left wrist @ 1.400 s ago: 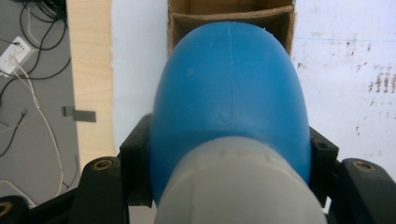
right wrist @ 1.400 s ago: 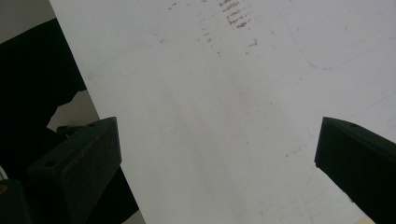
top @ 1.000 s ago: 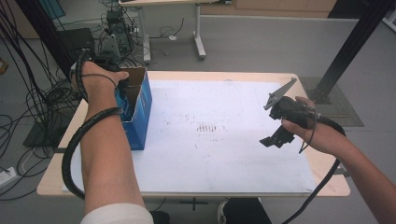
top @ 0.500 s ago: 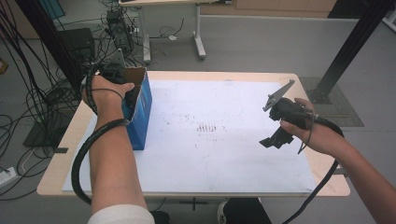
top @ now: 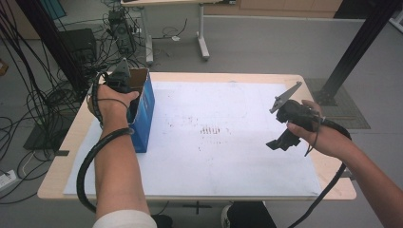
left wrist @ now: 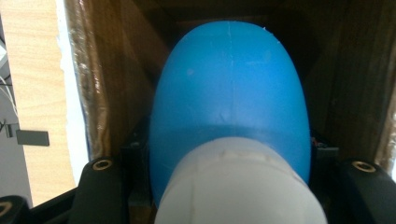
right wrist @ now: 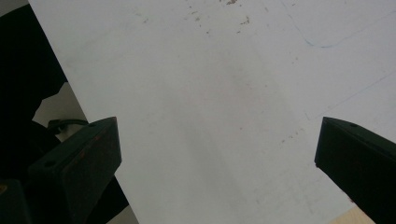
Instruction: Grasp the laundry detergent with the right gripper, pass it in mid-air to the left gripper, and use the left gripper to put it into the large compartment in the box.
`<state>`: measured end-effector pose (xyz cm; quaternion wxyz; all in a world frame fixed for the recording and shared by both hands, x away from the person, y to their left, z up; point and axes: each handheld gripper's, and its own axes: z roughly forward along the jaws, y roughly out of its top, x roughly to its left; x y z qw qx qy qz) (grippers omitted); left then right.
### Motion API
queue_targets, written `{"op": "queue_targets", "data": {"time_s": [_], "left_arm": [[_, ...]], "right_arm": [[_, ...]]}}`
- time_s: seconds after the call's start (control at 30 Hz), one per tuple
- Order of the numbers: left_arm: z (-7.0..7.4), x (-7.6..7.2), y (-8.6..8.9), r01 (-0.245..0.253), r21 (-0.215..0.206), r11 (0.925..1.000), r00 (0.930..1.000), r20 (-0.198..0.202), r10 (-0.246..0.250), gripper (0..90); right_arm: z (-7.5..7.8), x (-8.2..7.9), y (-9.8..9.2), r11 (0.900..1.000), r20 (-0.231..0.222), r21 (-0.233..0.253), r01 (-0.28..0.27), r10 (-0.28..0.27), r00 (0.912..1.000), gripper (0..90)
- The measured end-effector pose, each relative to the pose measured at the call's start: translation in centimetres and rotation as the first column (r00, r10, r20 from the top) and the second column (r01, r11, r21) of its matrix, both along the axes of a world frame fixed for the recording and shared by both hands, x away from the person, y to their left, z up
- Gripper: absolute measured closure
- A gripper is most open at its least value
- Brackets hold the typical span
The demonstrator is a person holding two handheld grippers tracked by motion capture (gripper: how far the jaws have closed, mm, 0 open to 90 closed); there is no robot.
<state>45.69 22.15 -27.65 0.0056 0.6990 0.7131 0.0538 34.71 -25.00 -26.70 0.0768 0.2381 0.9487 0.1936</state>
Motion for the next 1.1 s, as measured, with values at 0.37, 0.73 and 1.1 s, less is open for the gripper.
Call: {"op": "queue_targets", "data": {"time_s": [0.37, 0.73, 1.1], "left_arm": [[-0.06, 0.08, 0.11, -0.004, -0.006, 1.0000, 1.0000, -0.002, 0.004, 38.0], [-0.09, 0.15, 0.13, -0.006, -0.007, 1.0000, 1.0000, -0.002, 0.006, 37.9], [-0.09, 0.24, 0.24, -0.006, -0.011, 0.9999, 1.0000, -0.007, 0.006, 38.0]], "right_arm": [[0.13, 0.07, -0.20, 1.000, 0.008, 0.002, 0.002, -0.002, 1.0000, 0.4], [0.09, 0.04, -0.25, 1.000, 0.006, 0.006, 0.002, -0.002, 1.0000, 0.4], [0.12, 0.14, -0.28, 1.000, 0.008, 0.007, 0.005, -0.005, 1.0000, 0.4]]}}
